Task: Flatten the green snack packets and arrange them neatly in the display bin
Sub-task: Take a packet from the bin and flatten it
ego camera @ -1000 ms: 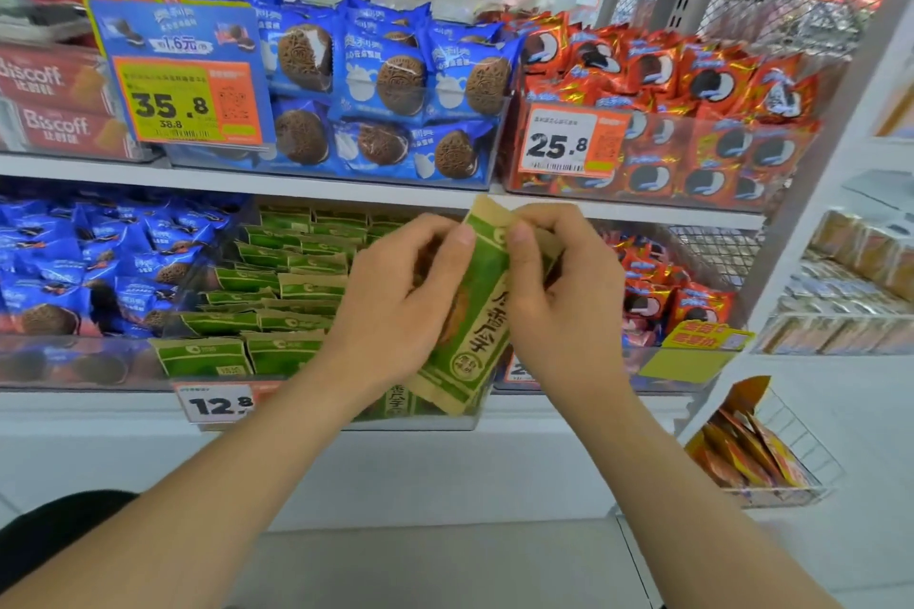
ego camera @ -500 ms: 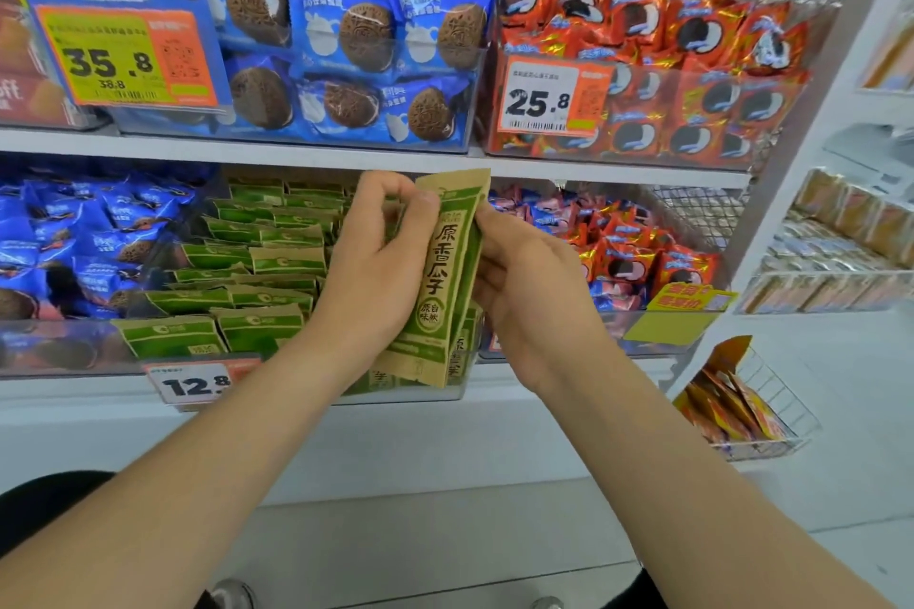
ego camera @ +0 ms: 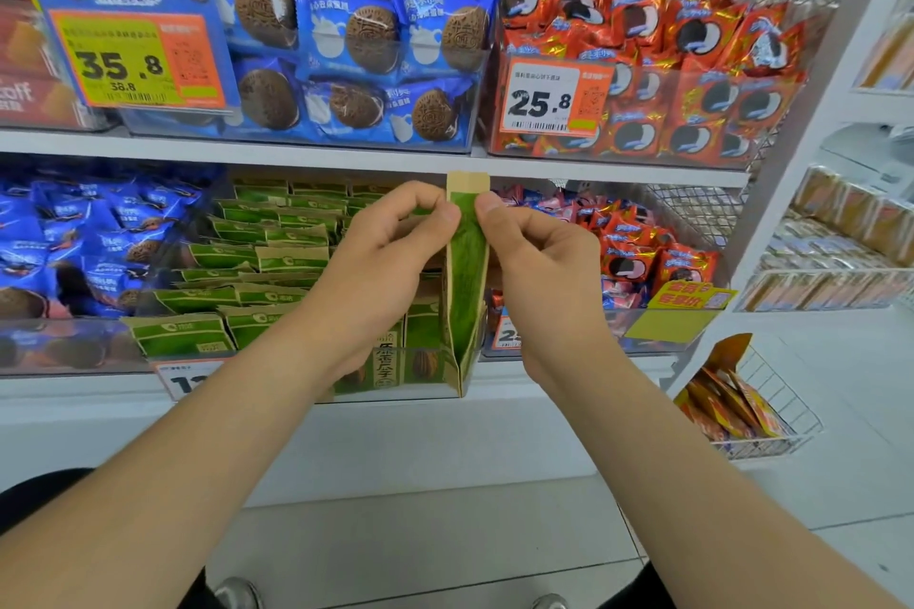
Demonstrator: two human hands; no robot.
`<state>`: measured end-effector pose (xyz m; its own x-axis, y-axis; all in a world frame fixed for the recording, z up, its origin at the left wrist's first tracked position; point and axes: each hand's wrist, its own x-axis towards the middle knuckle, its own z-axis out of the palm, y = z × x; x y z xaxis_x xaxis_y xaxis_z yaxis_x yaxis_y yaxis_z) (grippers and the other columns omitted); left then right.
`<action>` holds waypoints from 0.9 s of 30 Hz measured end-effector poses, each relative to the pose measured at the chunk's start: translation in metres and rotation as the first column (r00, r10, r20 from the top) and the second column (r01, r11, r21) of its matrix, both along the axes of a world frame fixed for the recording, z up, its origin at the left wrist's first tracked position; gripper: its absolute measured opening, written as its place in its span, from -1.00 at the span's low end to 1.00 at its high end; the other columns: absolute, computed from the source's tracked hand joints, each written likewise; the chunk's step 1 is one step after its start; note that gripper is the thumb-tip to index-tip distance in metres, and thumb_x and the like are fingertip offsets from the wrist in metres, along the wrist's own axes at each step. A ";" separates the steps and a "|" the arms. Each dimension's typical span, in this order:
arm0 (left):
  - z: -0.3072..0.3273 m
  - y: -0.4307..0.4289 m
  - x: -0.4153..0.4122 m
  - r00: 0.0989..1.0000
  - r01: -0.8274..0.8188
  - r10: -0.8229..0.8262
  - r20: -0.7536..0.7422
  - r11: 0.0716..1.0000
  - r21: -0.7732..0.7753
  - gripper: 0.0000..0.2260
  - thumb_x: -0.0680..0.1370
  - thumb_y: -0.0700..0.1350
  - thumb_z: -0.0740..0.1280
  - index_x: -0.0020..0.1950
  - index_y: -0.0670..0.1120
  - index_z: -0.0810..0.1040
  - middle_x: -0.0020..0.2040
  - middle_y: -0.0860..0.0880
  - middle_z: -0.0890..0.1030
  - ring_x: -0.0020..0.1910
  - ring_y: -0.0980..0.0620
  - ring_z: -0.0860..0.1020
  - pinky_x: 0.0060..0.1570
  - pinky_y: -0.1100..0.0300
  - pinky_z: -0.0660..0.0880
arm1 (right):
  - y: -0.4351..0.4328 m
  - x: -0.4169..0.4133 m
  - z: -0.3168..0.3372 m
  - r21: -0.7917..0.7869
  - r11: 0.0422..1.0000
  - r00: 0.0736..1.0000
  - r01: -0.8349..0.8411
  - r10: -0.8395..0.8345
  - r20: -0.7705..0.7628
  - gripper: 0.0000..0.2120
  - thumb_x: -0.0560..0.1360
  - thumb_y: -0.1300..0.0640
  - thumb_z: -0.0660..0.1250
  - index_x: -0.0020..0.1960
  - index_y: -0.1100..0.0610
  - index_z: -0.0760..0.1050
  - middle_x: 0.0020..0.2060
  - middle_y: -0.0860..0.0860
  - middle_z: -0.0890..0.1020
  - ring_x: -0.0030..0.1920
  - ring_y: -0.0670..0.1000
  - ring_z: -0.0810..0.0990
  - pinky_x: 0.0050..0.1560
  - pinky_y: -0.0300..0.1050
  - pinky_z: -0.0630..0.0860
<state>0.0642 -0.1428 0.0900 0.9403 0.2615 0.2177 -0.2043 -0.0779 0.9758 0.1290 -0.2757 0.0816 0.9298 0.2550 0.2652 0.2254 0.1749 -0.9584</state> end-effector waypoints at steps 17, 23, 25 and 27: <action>-0.005 0.007 0.003 0.998 -0.065 0.064 -0.011 0.969 -0.237 -0.63 0.71 0.06 0.31 0.20 -0.27 0.58 0.14 -0.02 0.74 0.22 0.00 0.69 0.21 -0.10 0.66 | -0.006 -0.005 -0.003 -0.208 0.977 0.990 -0.037 0.065 0.128 -0.69 0.60 -0.09 0.44 -0.09 0.15 0.54 -0.19 0.20 0.66 -0.16 0.24 0.65 -0.16 0.15 0.62; -0.012 -0.003 -0.002 0.992 -0.115 0.112 0.050 0.991 0.070 -0.89 0.62 -0.09 0.48 -0.05 -0.10 0.74 -0.02 -0.01 0.77 0.04 0.01 0.74 0.10 -0.05 0.71 | -0.009 -0.002 -0.009 -0.293 0.949 0.933 0.119 -0.006 0.360 -0.62 0.75 0.01 0.22 -0.12 0.20 0.56 -0.37 -0.03 0.52 -0.36 -0.08 0.42 -0.33 -0.20 0.36; -0.013 -0.002 -0.002 0.995 -0.090 0.084 0.062 0.991 0.102 -0.91 0.64 -0.17 0.44 -0.03 -0.12 0.72 -0.04 -0.03 0.78 0.01 -0.01 0.76 0.09 -0.04 0.70 | -0.011 0.001 -0.009 -0.307 0.941 0.934 0.145 -0.028 0.357 -0.64 0.74 0.00 0.24 -0.14 0.15 0.59 -0.39 -0.10 0.55 -0.38 -0.13 0.44 -0.35 -0.27 0.35; -0.014 -0.002 -0.003 0.997 -0.039 0.033 0.063 0.994 0.103 -0.92 0.67 -0.25 0.38 0.02 -0.21 0.66 -0.03 -0.07 0.78 0.01 -0.03 0.76 0.08 0.00 0.71 | -0.013 0.003 -0.010 -0.291 0.947 0.951 0.135 -0.041 0.308 -0.65 0.73 0.01 0.27 -0.17 0.09 0.61 -0.43 -0.15 0.59 -0.40 -0.17 0.48 -0.36 -0.31 0.37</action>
<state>0.0612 -0.1445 0.0765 0.9147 0.2679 0.3025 -0.2586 -0.1869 0.9477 0.1315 -0.2888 0.0721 0.8442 0.2878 0.4523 0.5060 -0.1489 -0.8496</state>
